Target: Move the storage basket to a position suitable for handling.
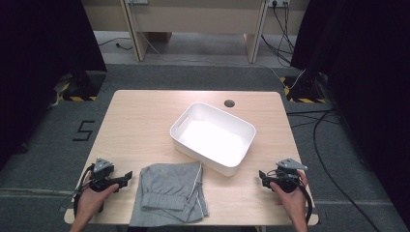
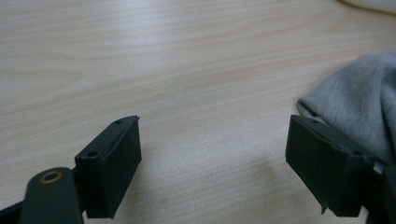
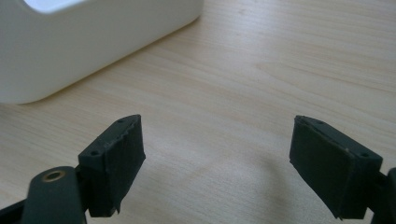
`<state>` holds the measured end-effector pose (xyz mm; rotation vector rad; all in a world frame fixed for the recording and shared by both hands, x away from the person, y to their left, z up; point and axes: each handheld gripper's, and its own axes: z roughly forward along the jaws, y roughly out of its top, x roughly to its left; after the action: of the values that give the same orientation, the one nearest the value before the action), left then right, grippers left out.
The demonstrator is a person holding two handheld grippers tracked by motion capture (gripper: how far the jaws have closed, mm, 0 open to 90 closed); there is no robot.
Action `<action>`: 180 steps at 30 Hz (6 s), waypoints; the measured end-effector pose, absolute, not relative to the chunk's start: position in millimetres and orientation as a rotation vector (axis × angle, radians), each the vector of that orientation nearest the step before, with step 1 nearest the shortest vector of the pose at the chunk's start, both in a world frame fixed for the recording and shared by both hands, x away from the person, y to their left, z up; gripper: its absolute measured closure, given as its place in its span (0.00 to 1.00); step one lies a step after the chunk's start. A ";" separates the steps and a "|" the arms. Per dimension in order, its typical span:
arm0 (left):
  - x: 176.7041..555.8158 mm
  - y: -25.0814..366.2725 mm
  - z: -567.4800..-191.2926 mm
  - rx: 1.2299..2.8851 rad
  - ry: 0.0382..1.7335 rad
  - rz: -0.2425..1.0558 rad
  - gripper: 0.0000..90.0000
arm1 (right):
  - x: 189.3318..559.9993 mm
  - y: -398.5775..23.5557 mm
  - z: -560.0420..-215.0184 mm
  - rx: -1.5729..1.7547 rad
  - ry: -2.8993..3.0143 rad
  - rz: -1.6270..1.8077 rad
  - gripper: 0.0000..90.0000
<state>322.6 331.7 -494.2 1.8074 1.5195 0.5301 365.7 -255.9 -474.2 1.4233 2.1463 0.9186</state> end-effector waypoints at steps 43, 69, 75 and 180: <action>397.8 234.1 -402.6 1.836 1.212 0.371 0.30 | 374.4 -191.2 -401.8 1.276 2.149 1.107 0.29; 444.0 193.7 -431.5 1.931 1.231 0.378 0.55 | 407.8 -166.0 -430.7 1.315 2.246 1.052 0.35; 434.5 193.8 -431.1 1.951 1.222 0.367 0.55 | 425.2 -169.0 -428.1 1.251 2.280 0.987 0.47; 333.3 248.1 -421.5 1.852 1.215 0.313 0.24 | 342.9 -216.2 -420.2 1.187 2.170 1.175 0.34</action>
<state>333.3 248.1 -421.5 1.8517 1.2149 0.3134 342.9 -216.2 -420.2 1.1874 2.1696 1.1749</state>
